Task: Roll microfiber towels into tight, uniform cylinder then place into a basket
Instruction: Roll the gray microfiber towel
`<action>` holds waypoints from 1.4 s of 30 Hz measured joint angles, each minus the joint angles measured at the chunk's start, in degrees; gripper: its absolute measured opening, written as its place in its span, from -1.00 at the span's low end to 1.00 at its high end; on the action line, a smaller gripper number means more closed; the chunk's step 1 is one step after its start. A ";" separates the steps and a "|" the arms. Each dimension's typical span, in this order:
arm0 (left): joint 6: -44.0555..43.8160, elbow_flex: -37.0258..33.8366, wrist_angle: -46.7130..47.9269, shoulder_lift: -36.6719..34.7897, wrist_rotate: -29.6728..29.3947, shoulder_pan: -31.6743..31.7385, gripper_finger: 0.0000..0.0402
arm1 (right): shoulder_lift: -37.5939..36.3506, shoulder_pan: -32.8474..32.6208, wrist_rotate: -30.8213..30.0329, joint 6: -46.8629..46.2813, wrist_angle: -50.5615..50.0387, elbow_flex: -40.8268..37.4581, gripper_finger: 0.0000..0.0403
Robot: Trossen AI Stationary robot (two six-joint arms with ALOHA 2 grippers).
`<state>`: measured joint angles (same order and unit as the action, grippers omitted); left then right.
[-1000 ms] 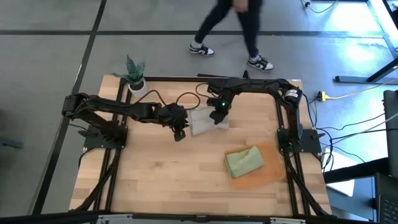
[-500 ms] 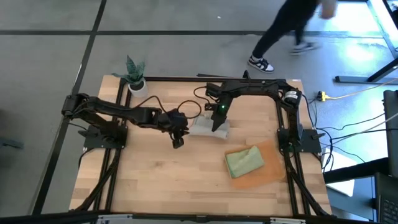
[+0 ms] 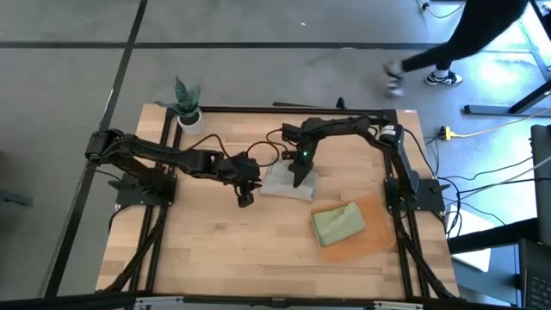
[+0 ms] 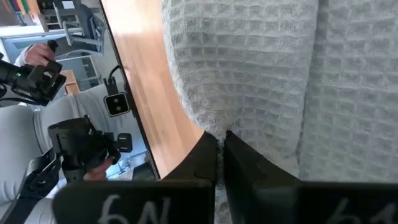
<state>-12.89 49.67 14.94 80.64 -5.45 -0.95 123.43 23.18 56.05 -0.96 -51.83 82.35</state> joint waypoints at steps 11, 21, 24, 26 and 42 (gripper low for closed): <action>2.07 0.12 -1.25 1.75 -0.04 -0.70 -0.62 | 0.34 0.00 -5.52 -1.38 0.80 0.00 -0.92; 3.00 0.02 -1.92 5.37 0.52 -0.70 -0.62 | 0.34 0.00 -10.41 -2.02 0.50 0.00 -0.92; 3.91 0.12 -3.16 6.22 0.52 -0.70 -0.62 | 0.34 0.00 -10.40 -2.02 0.52 0.00 -0.92; 5.75 -0.09 -2.25 6.61 0.51 -0.70 -0.62 | 0.34 0.00 -10.40 -2.02 0.52 0.00 -0.92; 10.33 -0.02 -11.15 16.15 -2.48 0.02 -0.62 | 0.34 0.02 -10.40 -2.02 0.69 0.01 -0.92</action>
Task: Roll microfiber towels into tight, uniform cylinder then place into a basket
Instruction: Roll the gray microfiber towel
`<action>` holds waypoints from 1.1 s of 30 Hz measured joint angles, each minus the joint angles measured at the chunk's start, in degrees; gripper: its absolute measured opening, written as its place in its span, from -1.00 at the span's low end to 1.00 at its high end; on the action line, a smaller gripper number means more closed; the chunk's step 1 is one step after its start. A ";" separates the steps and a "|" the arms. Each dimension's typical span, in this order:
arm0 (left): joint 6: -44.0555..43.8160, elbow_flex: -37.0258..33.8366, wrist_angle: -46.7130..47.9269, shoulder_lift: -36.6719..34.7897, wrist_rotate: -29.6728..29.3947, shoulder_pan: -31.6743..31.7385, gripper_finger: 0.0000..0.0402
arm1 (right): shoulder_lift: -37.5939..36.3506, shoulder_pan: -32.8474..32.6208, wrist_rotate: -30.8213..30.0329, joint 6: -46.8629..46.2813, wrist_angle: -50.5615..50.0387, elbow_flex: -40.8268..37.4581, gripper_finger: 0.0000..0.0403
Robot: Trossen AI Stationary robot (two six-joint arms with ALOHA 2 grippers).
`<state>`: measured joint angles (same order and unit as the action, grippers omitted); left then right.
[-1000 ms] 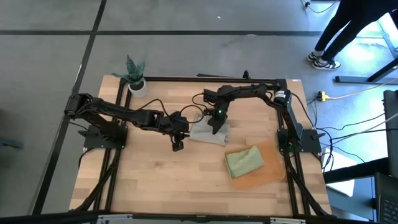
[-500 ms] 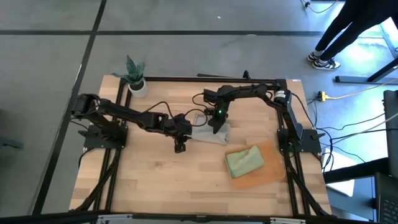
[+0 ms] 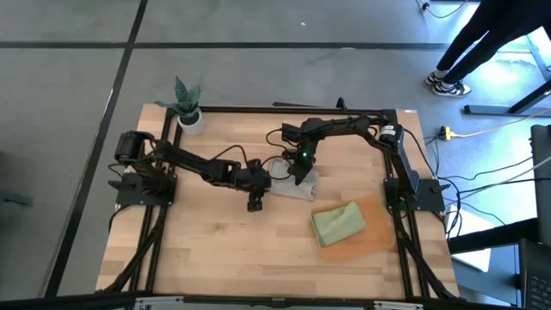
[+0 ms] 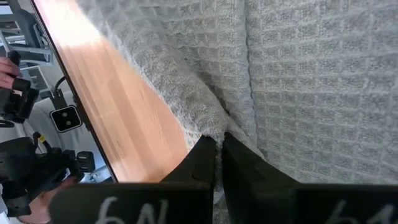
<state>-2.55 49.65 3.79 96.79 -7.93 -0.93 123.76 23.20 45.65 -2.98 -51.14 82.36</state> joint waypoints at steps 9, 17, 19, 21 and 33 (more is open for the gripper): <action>1.63 0.02 -4.29 -0.01 0.91 2.76 -0.62 | 0.02 0.00 -0.07 0.07 -0.35 0.01 -0.92; 1.65 0.08 -4.14 -4.81 6.35 3.18 -0.62 | 0.04 0.04 9.10 2.10 -1.72 0.01 -0.92; 1.65 0.11 -4.23 -5.77 6.66 3.50 -0.62 | 0.04 0.02 12.38 3.10 -1.70 0.01 -0.92; 1.53 0.11 -3.74 -5.99 8.55 3.94 -0.62 | 0.04 0.04 14.19 3.47 -1.68 0.01 -0.92; 3.13 0.11 -2.32 -5.41 7.93 4.68 -0.62 | 0.04 2.64 17.08 -0.44 -1.57 0.01 -0.92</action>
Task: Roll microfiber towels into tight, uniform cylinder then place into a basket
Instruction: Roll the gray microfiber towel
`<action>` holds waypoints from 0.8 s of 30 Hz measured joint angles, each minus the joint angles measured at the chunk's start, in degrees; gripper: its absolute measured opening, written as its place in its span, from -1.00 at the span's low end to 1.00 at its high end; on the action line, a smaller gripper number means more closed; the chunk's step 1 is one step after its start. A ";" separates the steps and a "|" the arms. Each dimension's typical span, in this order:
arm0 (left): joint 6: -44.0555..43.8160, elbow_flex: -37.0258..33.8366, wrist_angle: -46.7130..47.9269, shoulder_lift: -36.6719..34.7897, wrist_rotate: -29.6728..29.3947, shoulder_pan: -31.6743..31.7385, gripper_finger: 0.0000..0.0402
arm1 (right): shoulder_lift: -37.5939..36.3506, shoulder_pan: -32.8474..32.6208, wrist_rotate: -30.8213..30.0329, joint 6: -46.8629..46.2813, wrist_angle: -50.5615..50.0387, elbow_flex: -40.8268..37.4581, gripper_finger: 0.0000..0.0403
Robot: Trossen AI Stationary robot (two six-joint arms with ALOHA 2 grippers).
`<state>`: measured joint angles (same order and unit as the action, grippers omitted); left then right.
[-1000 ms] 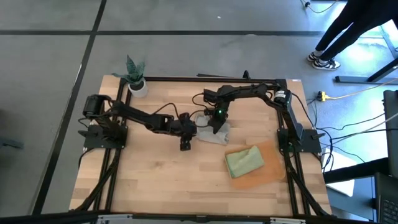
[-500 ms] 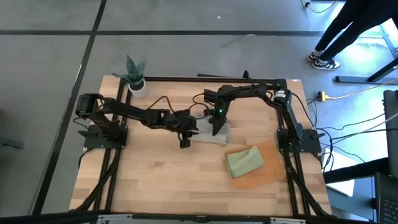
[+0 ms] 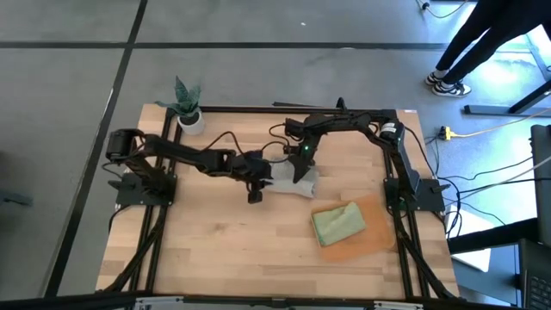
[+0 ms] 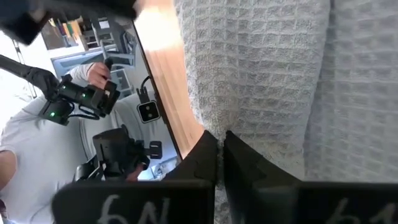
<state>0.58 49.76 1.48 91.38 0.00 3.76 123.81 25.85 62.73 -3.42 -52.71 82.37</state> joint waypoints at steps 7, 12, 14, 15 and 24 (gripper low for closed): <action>-0.09 -0.07 -0.42 4.58 -2.30 2.20 -0.62 | 0.00 -0.61 -0.06 0.74 0.22 0.04 -0.92; -0.16 -0.07 -1.12 8.39 1.37 2.16 -0.62 | 0.00 -0.63 -0.26 0.88 0.33 0.04 -0.92; -0.07 -0.07 -0.80 9.51 2.79 1.69 -0.62 | 0.00 -0.42 -1.69 0.31 0.74 0.04 -0.92; -0.01 -0.07 -0.67 9.88 3.43 1.46 -0.62 | 0.00 -0.21 -2.74 -0.38 0.81 0.04 -0.92; 0.09 -0.04 1.86 10.33 5.78 1.02 -0.62 | 0.00 1.88 -9.59 -4.00 2.06 0.04 -0.92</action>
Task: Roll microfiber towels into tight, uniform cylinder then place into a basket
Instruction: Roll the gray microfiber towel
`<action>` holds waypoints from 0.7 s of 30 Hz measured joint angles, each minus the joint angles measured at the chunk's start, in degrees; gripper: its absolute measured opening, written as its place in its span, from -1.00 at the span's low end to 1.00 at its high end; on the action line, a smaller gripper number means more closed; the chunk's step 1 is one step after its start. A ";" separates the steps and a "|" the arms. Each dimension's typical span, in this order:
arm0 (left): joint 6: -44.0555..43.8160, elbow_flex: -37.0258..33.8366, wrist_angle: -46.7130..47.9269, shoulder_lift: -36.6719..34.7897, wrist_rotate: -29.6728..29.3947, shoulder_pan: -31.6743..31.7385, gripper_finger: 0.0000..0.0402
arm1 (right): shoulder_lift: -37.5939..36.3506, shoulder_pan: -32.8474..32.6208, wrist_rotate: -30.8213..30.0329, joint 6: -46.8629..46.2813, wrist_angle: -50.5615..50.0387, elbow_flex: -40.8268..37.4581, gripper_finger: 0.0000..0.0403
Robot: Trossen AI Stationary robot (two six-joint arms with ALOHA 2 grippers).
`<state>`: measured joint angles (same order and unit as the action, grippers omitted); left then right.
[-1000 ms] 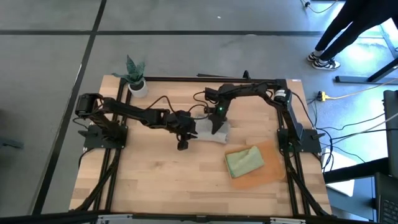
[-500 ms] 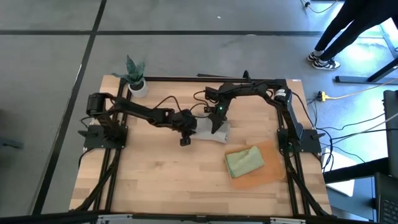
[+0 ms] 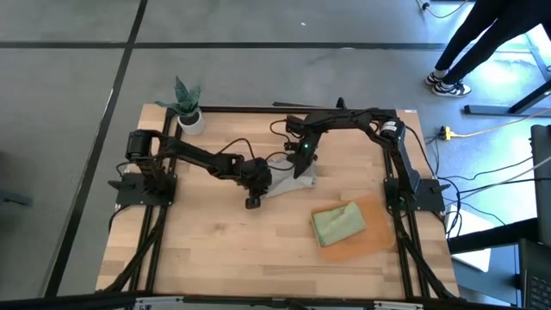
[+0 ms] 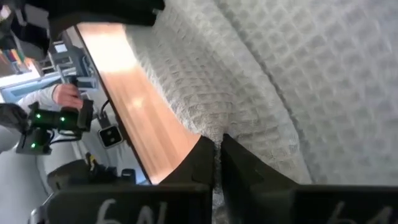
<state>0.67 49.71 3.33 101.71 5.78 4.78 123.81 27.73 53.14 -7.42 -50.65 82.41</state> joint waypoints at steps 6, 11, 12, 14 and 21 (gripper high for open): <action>1.50 0.00 0.48 0.00 2.55 0.24 -0.62 | 0.02 0.60 3.78 -0.83 -0.02 1.41 -0.92; 2.15 0.00 0.97 0.00 2.58 0.24 -0.62 | 0.02 1.27 3.53 -0.47 0.18 4.90 -0.92; 2.37 0.00 1.00 0.00 2.56 0.24 -0.62 | 0.02 1.48 2.43 -0.47 0.32 5.11 -0.92; 2.49 0.00 0.98 0.00 2.48 0.26 -0.62 | 0.02 1.80 -0.27 -1.41 -0.03 5.14 -0.92; -0.16 0.00 3.16 -2.10 2.39 0.24 -0.62 | 0.04 2.27 2.94 2.31 -5.69 4.33 -0.92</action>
<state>0.51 49.71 6.49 99.61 8.16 5.02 123.85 30.00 56.08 -5.11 -56.34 86.74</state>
